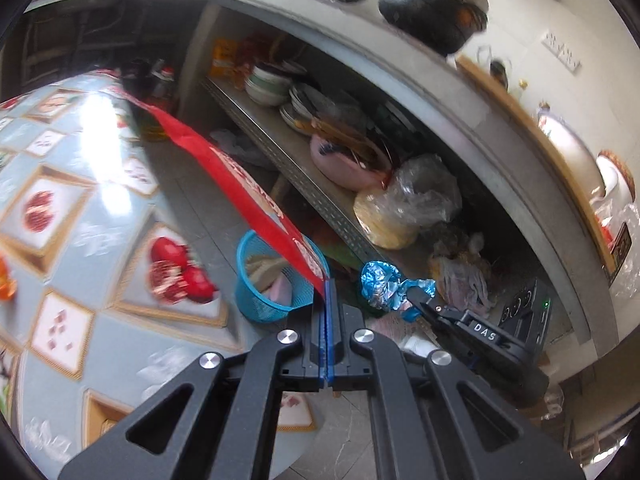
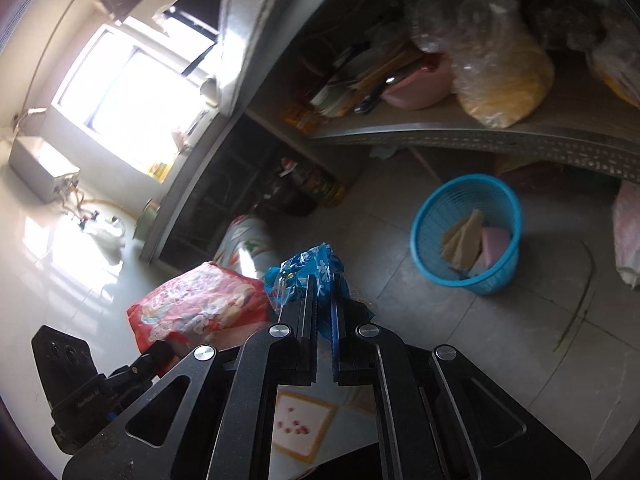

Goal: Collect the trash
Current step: 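Carry the red packet and blue wrapper toward the blue wastebasket, then open both tools over the wastebasket to drop packet and wrapper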

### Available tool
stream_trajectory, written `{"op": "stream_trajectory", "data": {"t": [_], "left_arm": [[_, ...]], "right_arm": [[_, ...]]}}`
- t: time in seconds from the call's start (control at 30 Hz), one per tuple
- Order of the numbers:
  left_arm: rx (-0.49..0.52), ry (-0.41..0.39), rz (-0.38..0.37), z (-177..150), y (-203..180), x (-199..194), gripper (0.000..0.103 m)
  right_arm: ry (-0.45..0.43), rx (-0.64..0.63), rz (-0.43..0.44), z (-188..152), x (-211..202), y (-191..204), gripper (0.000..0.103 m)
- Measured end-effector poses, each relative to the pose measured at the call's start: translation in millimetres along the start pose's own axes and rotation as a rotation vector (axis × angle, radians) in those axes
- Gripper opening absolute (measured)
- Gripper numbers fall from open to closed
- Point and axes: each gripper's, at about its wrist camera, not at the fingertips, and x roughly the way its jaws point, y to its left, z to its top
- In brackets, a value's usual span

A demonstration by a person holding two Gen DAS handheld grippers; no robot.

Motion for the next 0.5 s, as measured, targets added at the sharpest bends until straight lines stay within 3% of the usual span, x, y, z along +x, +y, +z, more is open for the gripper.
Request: {"op": "stream_trajectory", "data": {"t": [0.27, 0.5], "left_arm": [[0.067, 0.225, 0.011, 36.7, -27.0, 105.3, 0.0], [0.147, 0.425, 0.077, 60.9, -38.6, 220.7, 0.0]], "right_arm": [[-0.012, 0.087, -0.109, 21.9, 34.3, -65.6, 0.004], [0.041, 0.165, -0.177, 43.0, 103.2, -122.8, 0.004]]}}
